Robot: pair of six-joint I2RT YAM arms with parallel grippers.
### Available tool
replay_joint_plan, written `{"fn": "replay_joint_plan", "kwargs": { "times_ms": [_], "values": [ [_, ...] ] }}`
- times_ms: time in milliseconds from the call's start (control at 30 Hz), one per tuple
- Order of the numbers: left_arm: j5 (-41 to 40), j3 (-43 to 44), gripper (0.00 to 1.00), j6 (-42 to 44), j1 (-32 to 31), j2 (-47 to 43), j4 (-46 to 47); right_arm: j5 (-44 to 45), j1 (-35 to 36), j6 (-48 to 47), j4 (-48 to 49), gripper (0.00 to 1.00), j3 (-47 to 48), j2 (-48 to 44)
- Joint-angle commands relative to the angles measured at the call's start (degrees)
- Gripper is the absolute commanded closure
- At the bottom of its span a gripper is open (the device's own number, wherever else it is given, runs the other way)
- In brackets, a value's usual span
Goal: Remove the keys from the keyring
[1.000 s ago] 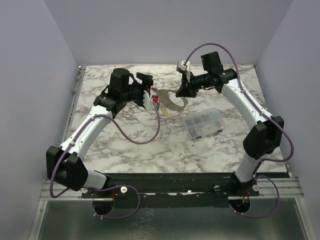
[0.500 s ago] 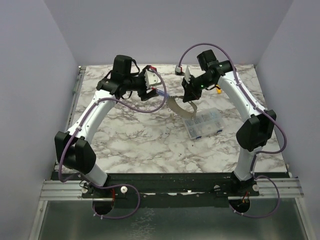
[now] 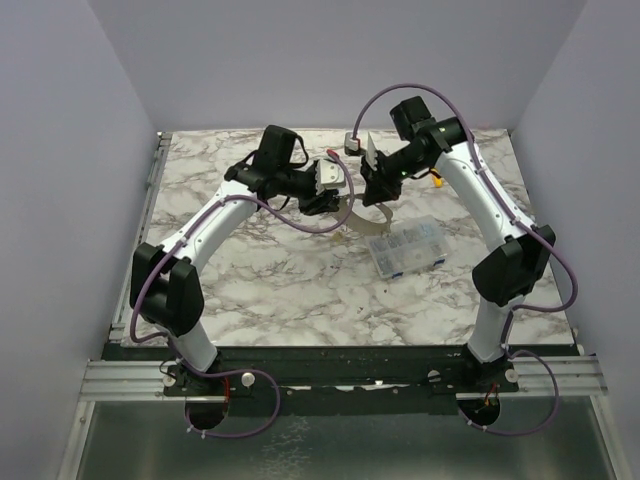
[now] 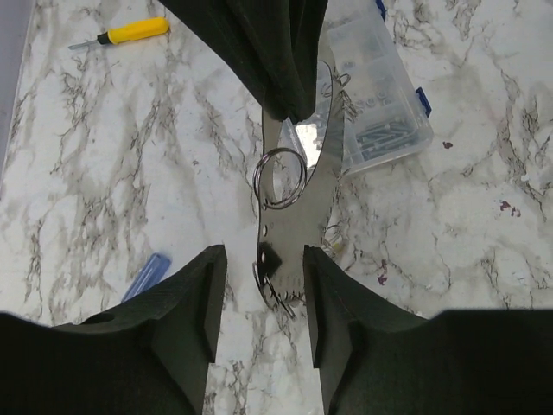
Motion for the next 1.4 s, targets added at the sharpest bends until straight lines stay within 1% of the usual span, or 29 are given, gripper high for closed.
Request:
{"fn": "replay_joint_plan", "kwargs": {
  "times_ms": [0,100,200,267,333,367,433,500,567,633,667,767,900,1033,1100,1233,1300,1367],
  "values": [
    [2.5,0.2,0.57,-1.1,-1.3,1.5,-0.4,-0.3,1.5,-3.4,-1.7,0.99,1.9,-2.3],
    [2.6,1.0,0.61,-2.0,-1.7,2.3,-0.4,-0.1,1.8,-4.1,-1.6,0.99,2.6,-2.3],
    [2.3,1.1,0.72,-3.0,-1.9,2.4,-0.4,-0.3,1.8,-3.6,-0.8,0.99,3.6,-2.4],
    [1.6,0.7,0.83,-3.5,-1.9,1.9,-0.4,-0.3,1.8,-3.3,-0.3,0.99,3.7,-2.7],
    [0.9,0.3,0.99,-4.2,-1.9,1.3,-0.4,-0.3,1.8,-3.1,0.6,0.99,3.3,-3.3],
    [0.9,0.4,1.00,-4.8,-1.9,1.0,-0.4,-0.3,1.8,-2.5,1.5,0.99,2.7,-3.7],
    [1.1,1.5,1.00,-6.8,-1.9,0.6,-0.4,-0.1,1.6,0.0,4.2,0.88,1.4,-4.8],
    [1.8,4.0,1.00,-10.4,-1.6,0.8,-0.3,-0.2,0.5,3.6,7.9,0.80,0.1,-6.1],
    [3.0,6.8,1.00,-14.3,-1.0,1.3,-0.3,-2.6,-1.6,7.1,12.1,0.66,-0.7,-7.2],
    [3.5,9.0,1.00,-17.7,-0.7,1.9,-0.3,-5.4,-4.3,12.1,16.4,0.48,-1.1,-8.2],
    [3.7,9.7,1.00,-19.0,-0.5,2.2,-0.3,-7.0,-5.7,14.6,18.8,0.43,-1.3,-8.5],
    [5.6,11.8,1.00,-22.0,0.4,3.0,-0.3,-10.7,-9.9,21.9,25.2,0.34,-2.2,-9.4],
    [8.0,16.4,1.00,-25.7,2.1,4.5,-0.3,-14.8,-14.6,29.5,30.9,0.30,-2.4,-9.6],
    [12.0,23.8,1.00,-33.6,4.8,7.8,0.2,-19.2,-17.7,33.9,34.4,0.26,-4.5,-11.2],
    [14.4,27.0,1.00,-38.5,5.8,9.5,0.8,-20.2,-18.2,35.4,37.5,0.25,-8.3,-13.5],
    [17.0,30.3,1.00,-43.1,6.3,10.5,2.8,-20.8,-18.3,38.2,47.5,0.25,-18.7,-18.6],
    [17.9,31.0,1.00,-45.5,6.5,10.5,4.4,-23.1,-18.5,38.3,48.1,0.25,-19.2,-18.8],
    [19.5,31.4,1.00,-47.1,6.7,10.5,5.7,-26.9,-19.0,38.8,46.3,0.26,-16.8,-17.1]
  ]
}}
